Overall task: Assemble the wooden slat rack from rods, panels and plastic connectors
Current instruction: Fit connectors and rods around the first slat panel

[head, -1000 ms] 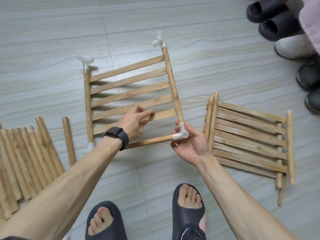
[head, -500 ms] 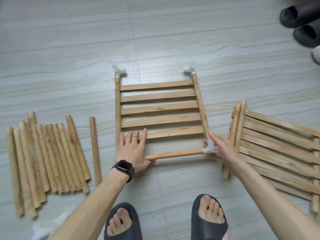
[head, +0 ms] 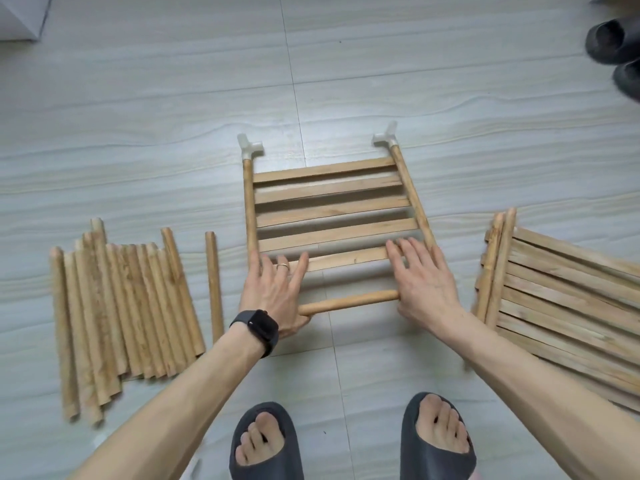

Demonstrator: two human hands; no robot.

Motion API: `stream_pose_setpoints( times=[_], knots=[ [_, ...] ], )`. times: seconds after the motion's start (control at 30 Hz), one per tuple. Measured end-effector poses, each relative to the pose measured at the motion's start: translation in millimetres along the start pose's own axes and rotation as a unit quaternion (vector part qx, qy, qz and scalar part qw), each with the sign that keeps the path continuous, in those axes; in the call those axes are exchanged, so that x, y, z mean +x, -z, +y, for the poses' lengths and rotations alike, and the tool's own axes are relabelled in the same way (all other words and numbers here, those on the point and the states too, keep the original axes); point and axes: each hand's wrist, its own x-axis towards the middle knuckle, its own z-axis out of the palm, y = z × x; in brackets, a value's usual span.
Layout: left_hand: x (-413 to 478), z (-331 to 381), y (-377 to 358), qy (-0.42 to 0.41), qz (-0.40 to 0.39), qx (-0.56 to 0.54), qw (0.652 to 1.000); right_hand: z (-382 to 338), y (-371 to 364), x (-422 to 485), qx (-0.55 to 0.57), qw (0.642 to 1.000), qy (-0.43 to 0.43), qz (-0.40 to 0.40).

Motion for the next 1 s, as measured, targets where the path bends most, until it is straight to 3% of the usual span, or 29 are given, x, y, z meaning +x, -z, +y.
stream_pose_setpoints(
  times=[0.13,0.33,0.5,0.77,0.9,1.0],
  knots=[
    [-2.6,-28.9,-5.0,0.005,-0.038,-0.008,0.999,3.1,-1.4,1.8,-0.062,0.996,0.060,0.000],
    [-10.1,-41.9,-14.0,-0.013,-0.038,-0.016,0.999,18.7,0.8,5.9,-0.088,0.987,0.103,-0.087],
    [-10.8,-32.1,-21.3,-0.019,-0.014,-0.010,1.000,33.5,4.7,7.7,-0.102,0.982,0.150,-0.058],
    [-2.2,-32.2,-23.0,-0.021,-0.025,0.007,0.999,35.4,1.3,9.7,-0.102,0.985,0.128,-0.046],
    [-4.0,-40.6,-23.1,-0.036,-0.067,0.078,0.994,35.4,0.8,4.3,-0.111,0.988,0.102,-0.029],
    [-0.6,-35.5,-15.6,-0.052,-0.049,0.082,0.994,25.1,-1.6,1.5,-0.109,0.992,0.063,-0.009]
  ],
)
